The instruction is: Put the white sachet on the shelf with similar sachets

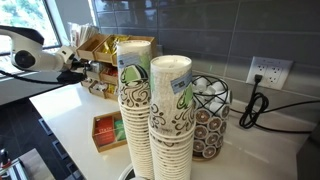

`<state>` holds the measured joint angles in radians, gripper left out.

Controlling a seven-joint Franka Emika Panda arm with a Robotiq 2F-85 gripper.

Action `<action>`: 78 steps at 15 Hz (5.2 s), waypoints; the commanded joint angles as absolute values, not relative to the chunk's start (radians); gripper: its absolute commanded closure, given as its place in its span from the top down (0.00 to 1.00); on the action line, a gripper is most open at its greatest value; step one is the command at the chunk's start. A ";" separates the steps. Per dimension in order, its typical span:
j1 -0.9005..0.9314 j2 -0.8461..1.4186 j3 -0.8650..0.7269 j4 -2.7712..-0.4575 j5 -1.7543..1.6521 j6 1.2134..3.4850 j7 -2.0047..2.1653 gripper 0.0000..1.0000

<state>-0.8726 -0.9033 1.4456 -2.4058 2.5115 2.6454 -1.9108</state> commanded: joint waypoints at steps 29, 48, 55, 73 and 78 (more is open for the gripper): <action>-0.879 -1.306 1.485 -2.509 2.501 2.526 -1.494 0.80; -0.707 -1.241 1.259 -2.749 2.363 2.285 -1.460 1.00; -0.731 -1.203 1.134 -2.765 2.249 2.137 -1.478 1.00; -0.473 -1.050 0.573 -2.791 1.385 2.040 -1.330 1.00; -0.578 -1.129 0.592 -2.783 1.416 1.847 -1.323 1.00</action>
<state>-0.6326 -1.0413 0.6134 -2.7390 1.4369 1.8858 -1.3755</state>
